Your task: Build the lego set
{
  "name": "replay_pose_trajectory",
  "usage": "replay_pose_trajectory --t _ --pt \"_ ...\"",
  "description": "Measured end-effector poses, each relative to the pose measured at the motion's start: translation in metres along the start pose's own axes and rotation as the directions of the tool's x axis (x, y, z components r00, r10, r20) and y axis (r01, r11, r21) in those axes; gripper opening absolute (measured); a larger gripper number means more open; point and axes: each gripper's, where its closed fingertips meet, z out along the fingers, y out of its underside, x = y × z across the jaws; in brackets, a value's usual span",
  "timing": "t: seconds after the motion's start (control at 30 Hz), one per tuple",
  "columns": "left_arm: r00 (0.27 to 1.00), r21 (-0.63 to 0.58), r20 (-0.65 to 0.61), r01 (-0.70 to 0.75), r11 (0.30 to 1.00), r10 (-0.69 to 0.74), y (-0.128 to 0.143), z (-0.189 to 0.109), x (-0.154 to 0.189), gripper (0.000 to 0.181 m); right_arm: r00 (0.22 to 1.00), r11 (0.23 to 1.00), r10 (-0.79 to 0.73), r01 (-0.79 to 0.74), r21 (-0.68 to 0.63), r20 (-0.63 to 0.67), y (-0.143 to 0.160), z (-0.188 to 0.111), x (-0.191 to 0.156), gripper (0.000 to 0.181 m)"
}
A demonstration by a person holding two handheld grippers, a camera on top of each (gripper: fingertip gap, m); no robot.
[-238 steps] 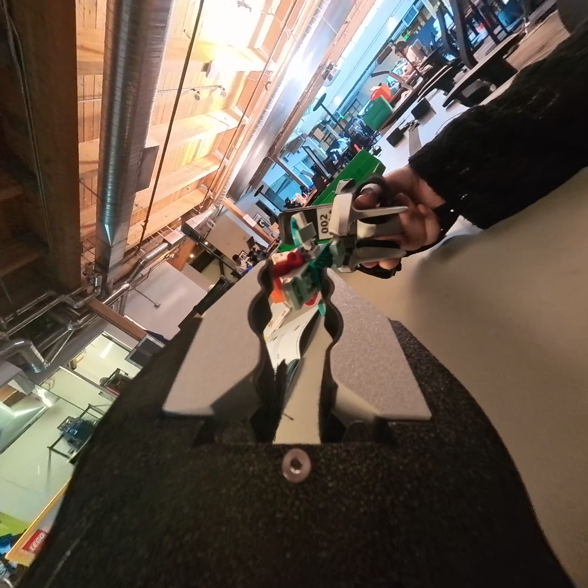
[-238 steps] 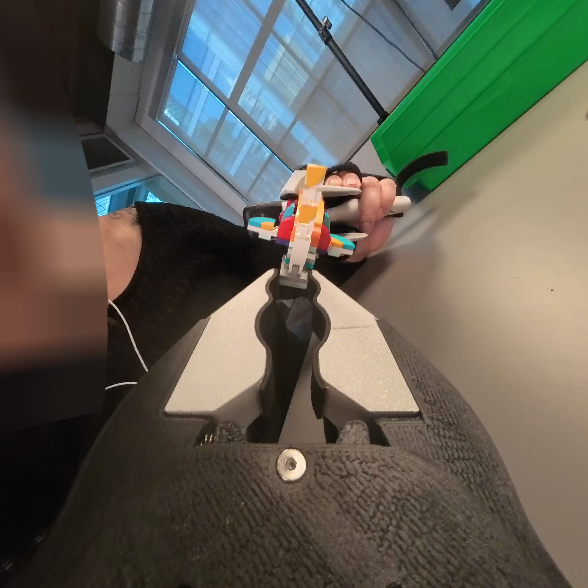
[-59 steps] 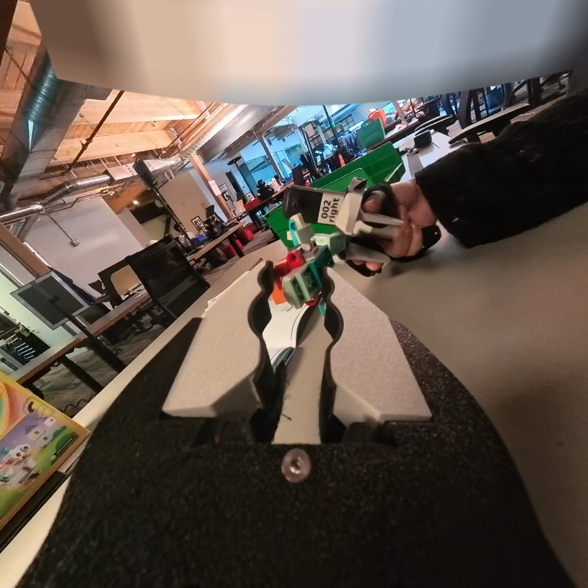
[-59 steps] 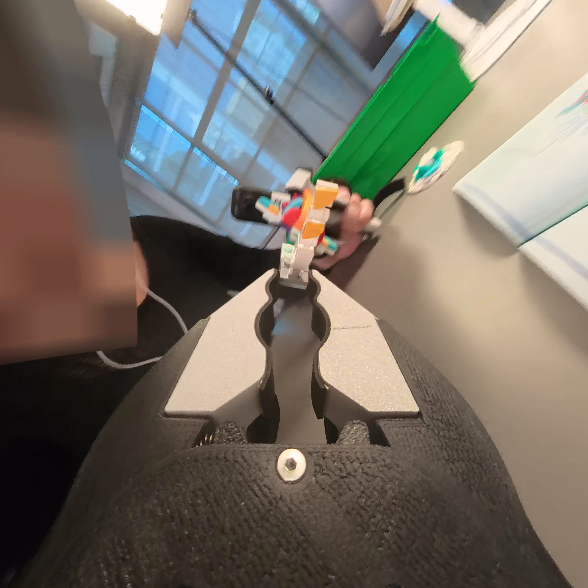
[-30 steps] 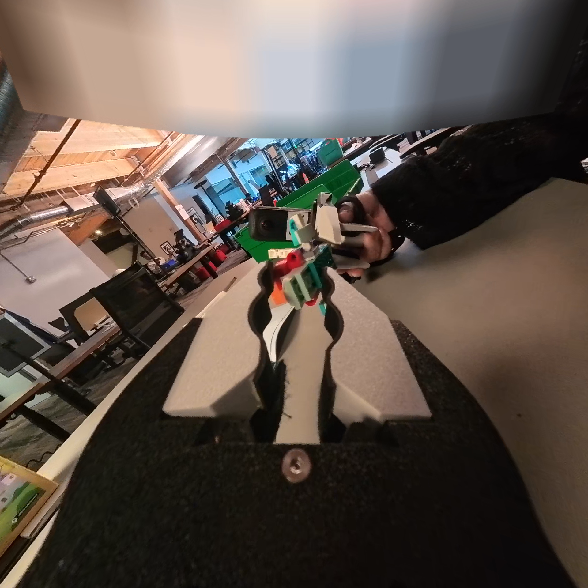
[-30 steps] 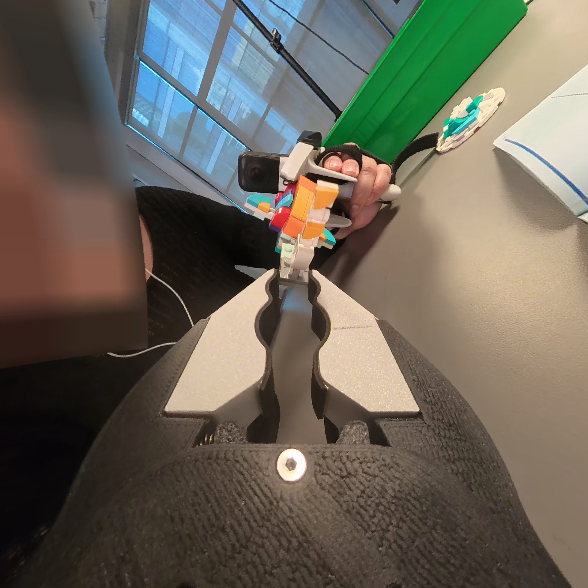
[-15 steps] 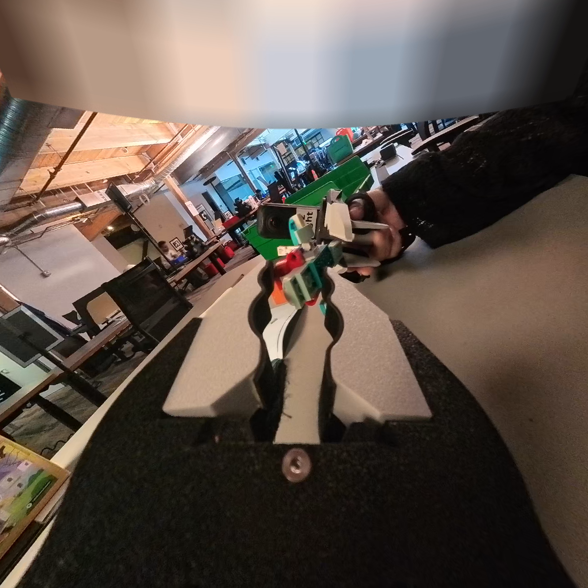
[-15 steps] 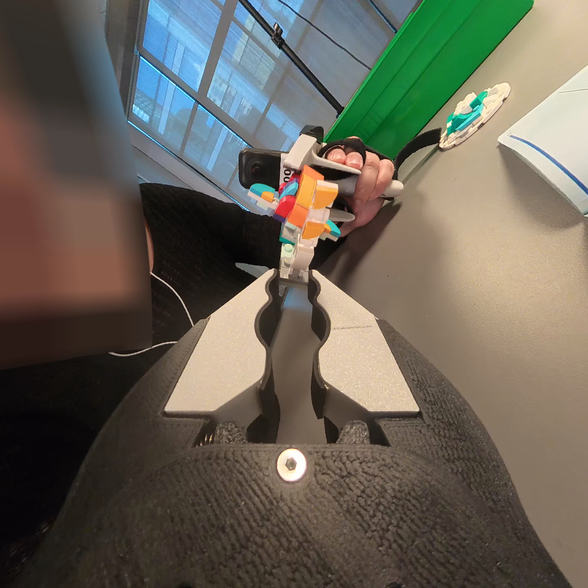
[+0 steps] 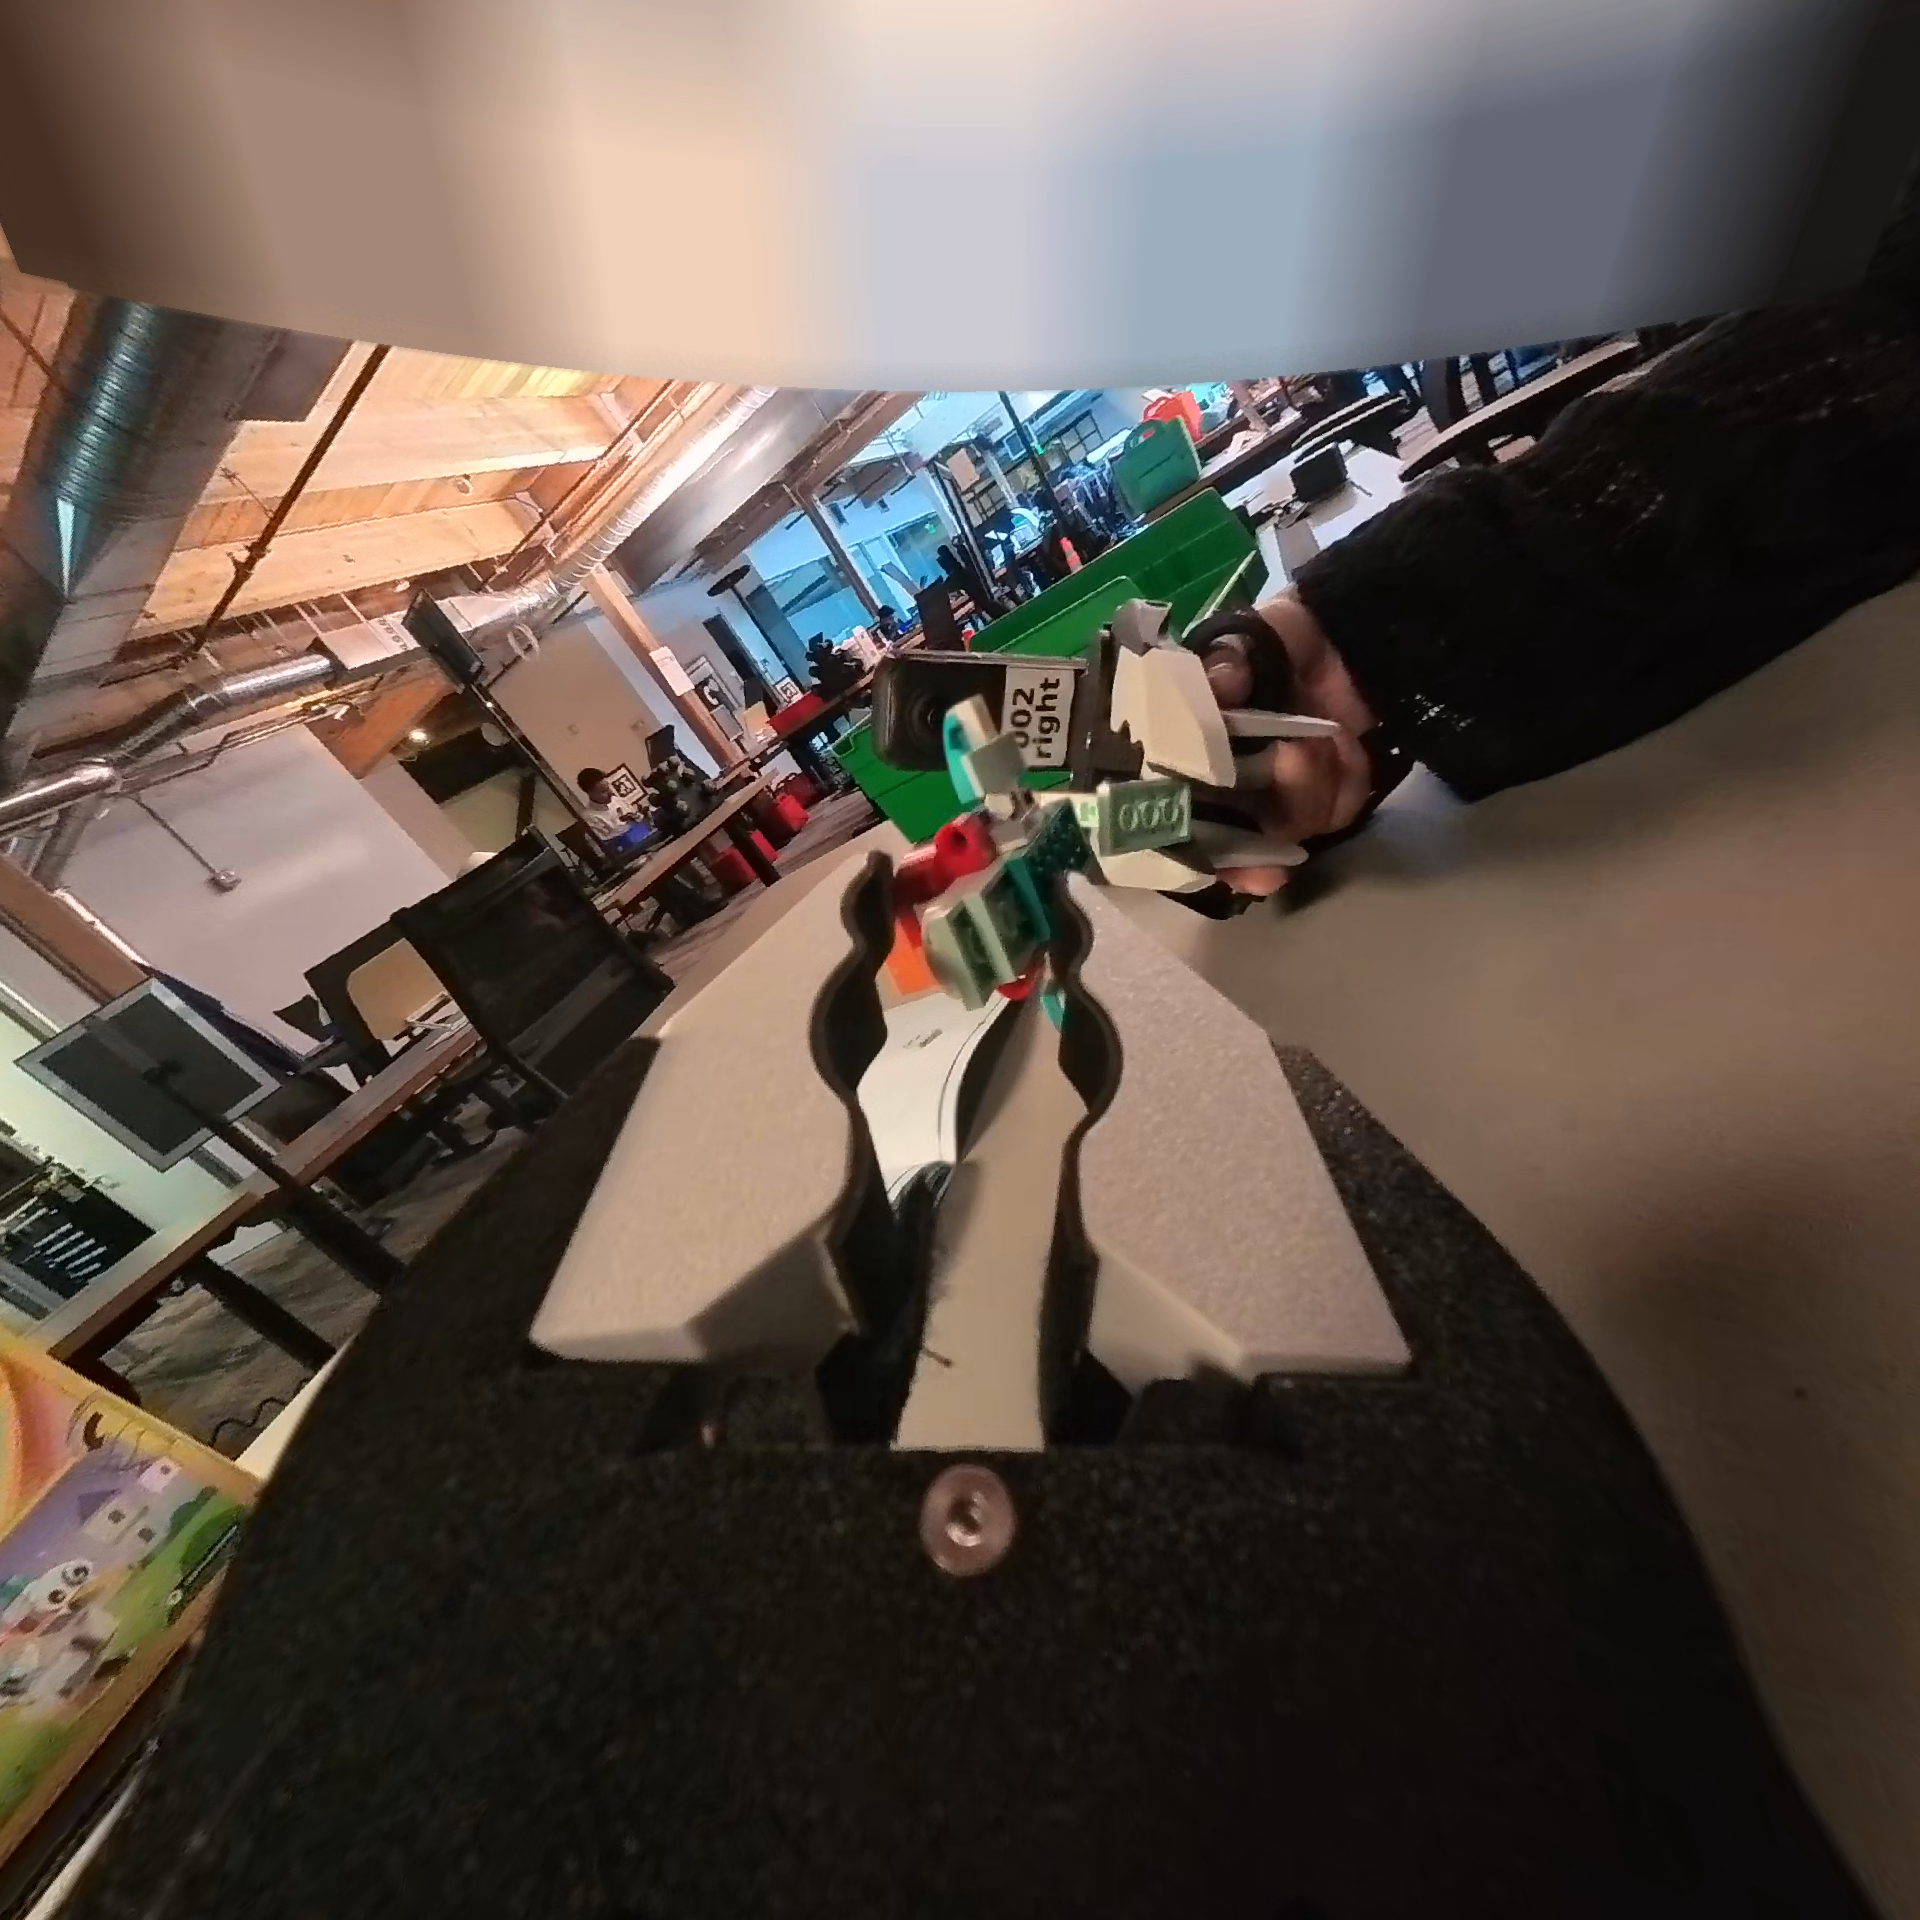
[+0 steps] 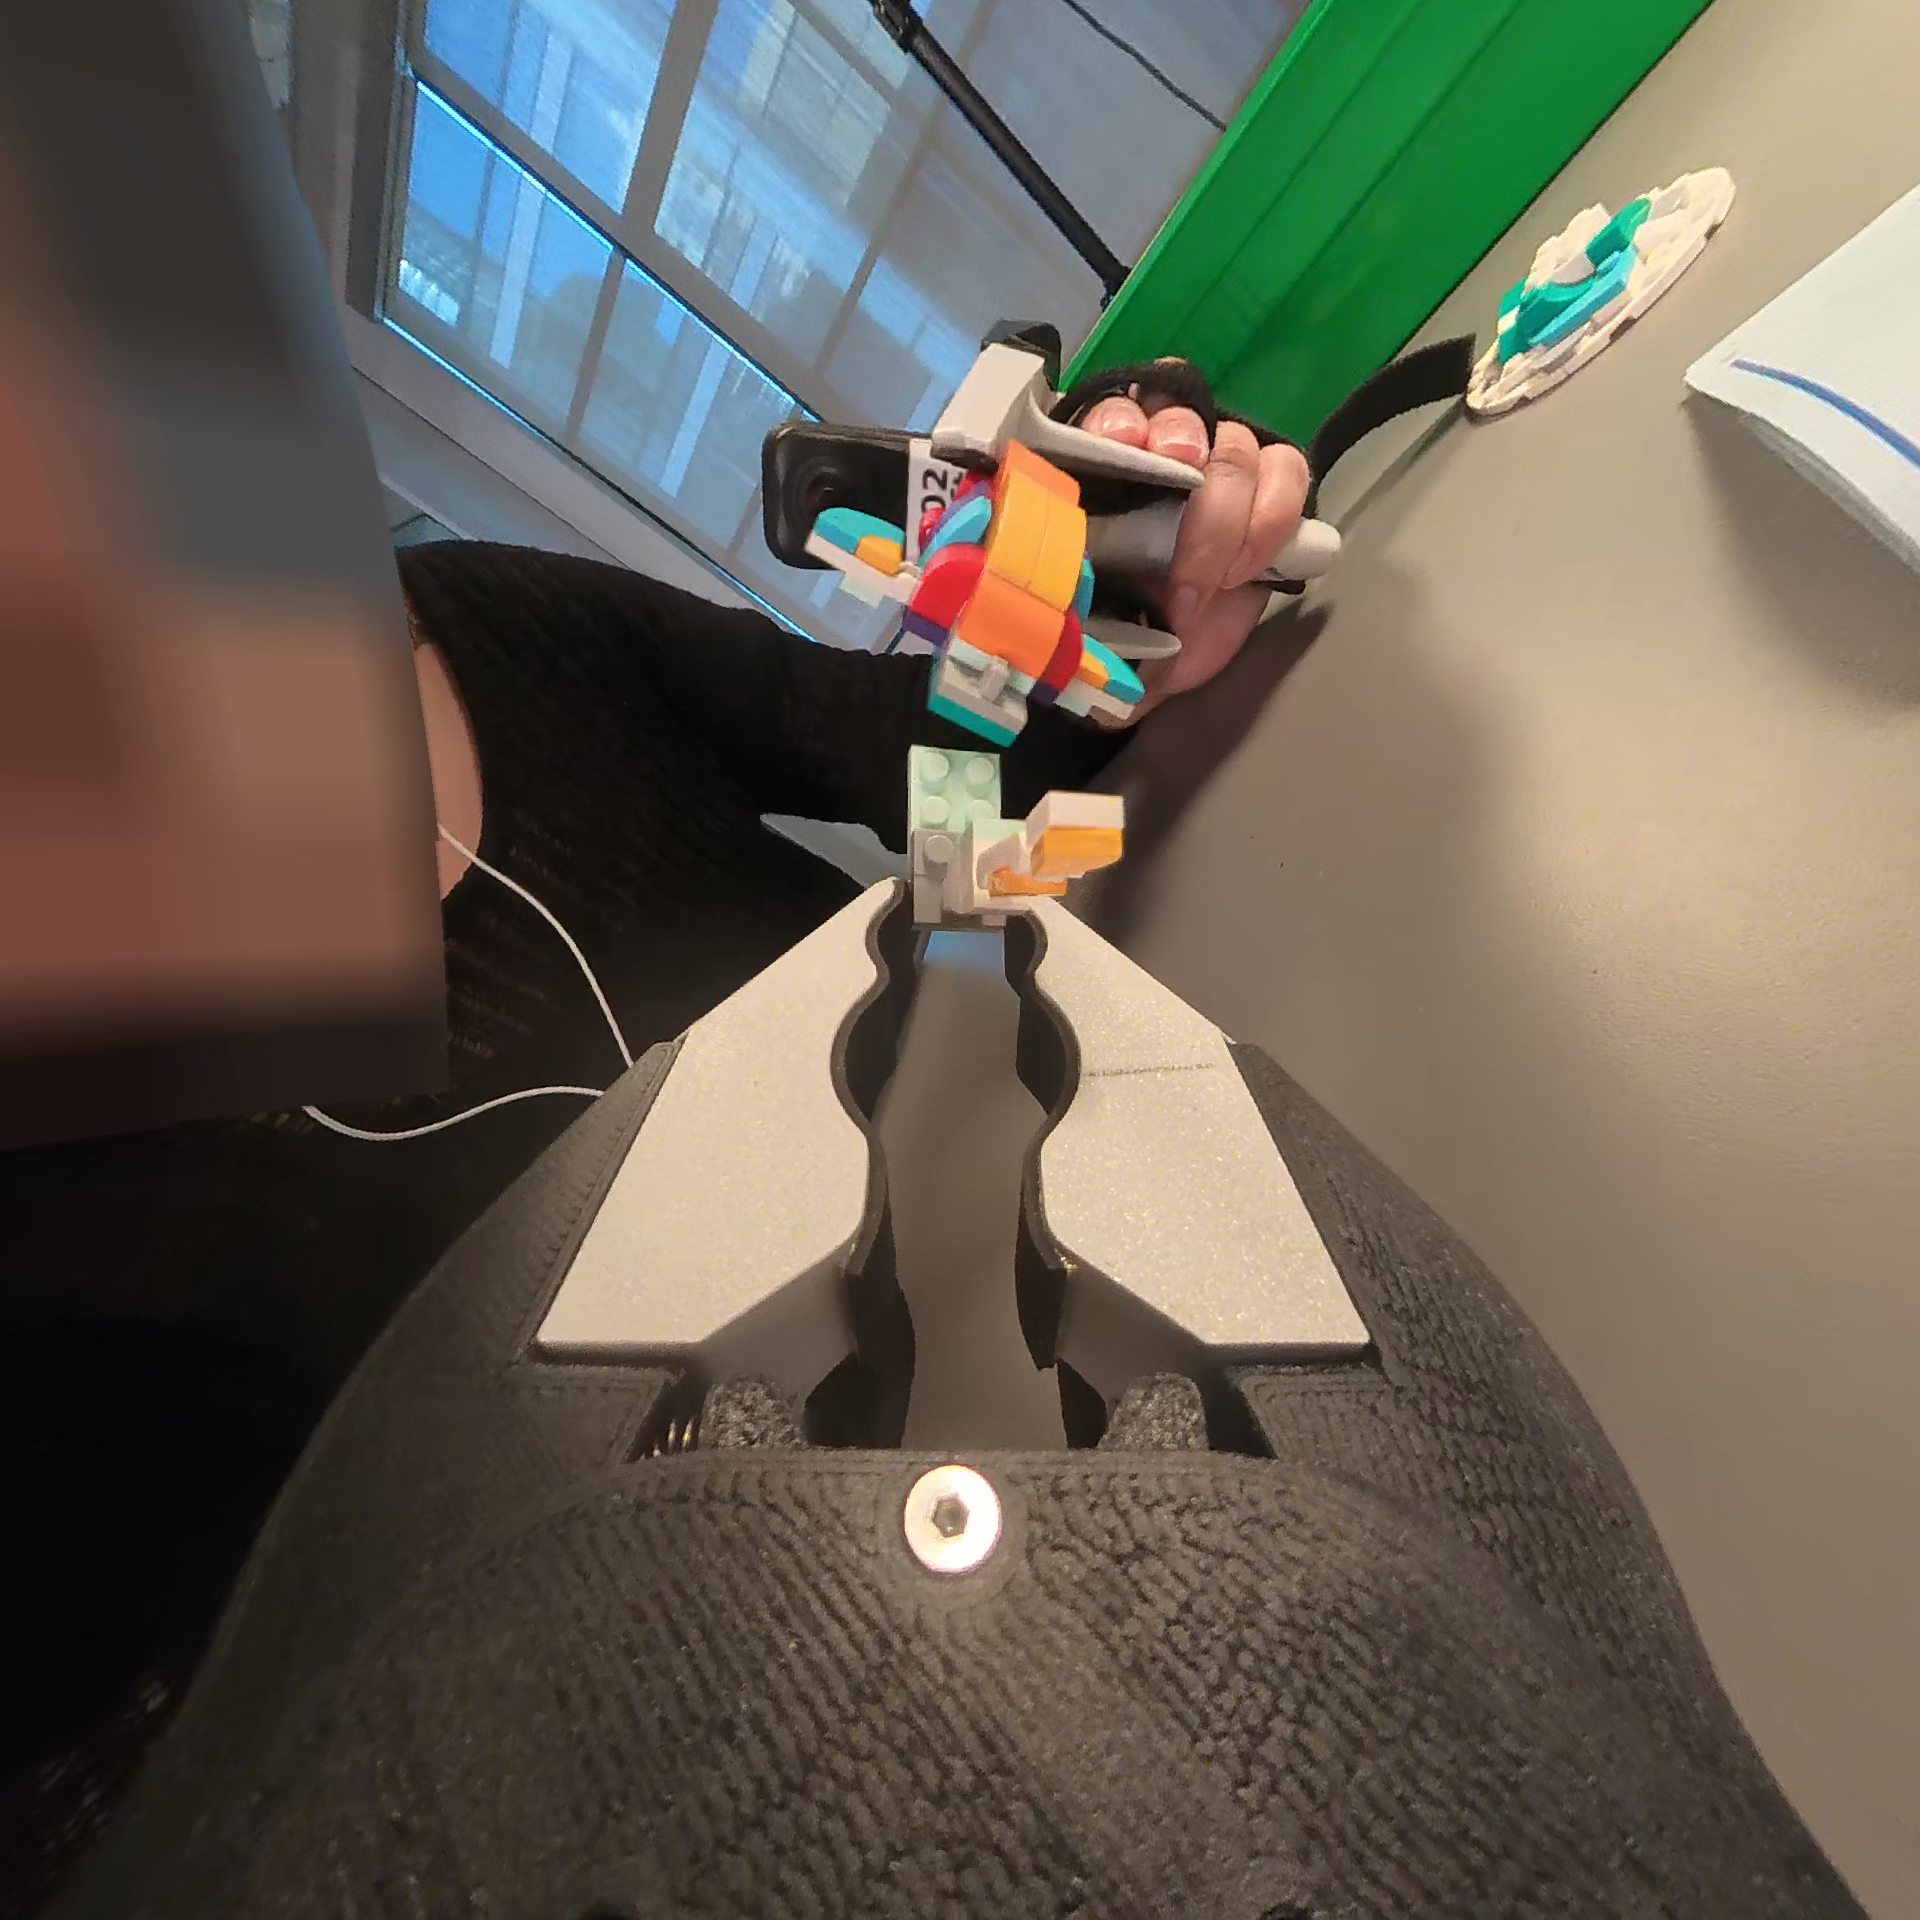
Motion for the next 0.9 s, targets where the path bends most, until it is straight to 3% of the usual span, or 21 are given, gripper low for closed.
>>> replay_pose_trajectory --t 0.6,0.9 --pt "1.0 -0.01 0.016 -0.015 1.0 0.016 0.002 0.0 -0.002 0.027 0.999 1.0 -0.02 0.019 -0.008 -0.05 0.0 -0.002 0.006 0.016" --pt "0.997 -0.042 0.033 -0.062 0.997 0.064 0.006 0.003 -0.003 0.027 0.963 0.991 -0.056 0.021 -0.133 -0.264 0.014 -0.006 0.024 0.016"
